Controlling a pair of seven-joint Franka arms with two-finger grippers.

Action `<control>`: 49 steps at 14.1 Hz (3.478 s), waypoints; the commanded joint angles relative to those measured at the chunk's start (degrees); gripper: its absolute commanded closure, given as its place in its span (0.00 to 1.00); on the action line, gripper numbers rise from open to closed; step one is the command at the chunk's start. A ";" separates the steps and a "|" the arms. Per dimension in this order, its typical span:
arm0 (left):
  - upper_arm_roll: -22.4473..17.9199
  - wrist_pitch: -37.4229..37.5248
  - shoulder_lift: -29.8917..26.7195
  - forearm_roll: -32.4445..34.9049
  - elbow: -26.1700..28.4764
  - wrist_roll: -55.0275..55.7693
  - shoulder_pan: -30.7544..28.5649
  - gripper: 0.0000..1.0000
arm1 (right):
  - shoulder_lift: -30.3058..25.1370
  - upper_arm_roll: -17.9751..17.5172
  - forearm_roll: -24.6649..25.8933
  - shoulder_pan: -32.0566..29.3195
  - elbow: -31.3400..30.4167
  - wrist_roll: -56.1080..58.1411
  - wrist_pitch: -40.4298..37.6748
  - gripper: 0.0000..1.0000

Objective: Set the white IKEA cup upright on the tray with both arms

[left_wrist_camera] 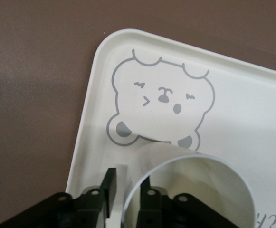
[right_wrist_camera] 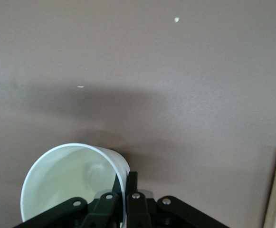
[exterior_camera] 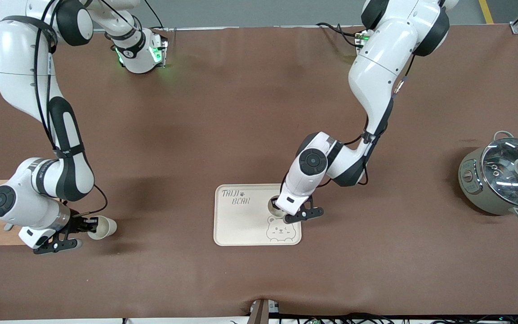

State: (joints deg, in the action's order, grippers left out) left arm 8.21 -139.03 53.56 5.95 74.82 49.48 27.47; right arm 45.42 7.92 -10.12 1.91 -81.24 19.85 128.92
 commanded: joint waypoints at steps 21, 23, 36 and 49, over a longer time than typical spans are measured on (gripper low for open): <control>0.58 31.62 -22.45 -1.91 0.94 -52.88 -27.90 0.00 | -2.71 -0.10 -1.48 28.93 11.64 -61.15 -13.54 1.00; 0.67 31.36 -24.11 -1.65 2.86 -58.61 -30.36 0.00 | -2.36 -0.01 -1.13 31.04 11.55 -64.05 -10.55 1.00; 1.37 26.70 -47.23 -4.90 27.05 -57.39 -31.51 0.00 | 1.86 -0.01 7.66 36.06 9.35 -67.93 -0.53 1.00; -10.93 27.49 -53.83 -6.21 31.00 -57.48 -18.59 0.00 | 5.03 -0.01 9.94 37.03 8.73 -68.11 4.93 1.00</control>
State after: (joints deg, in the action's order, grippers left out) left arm -1.48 -110.86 1.82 1.07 103.76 -8.17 8.20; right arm 50.22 7.38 -1.83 38.32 -72.71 -46.83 133.30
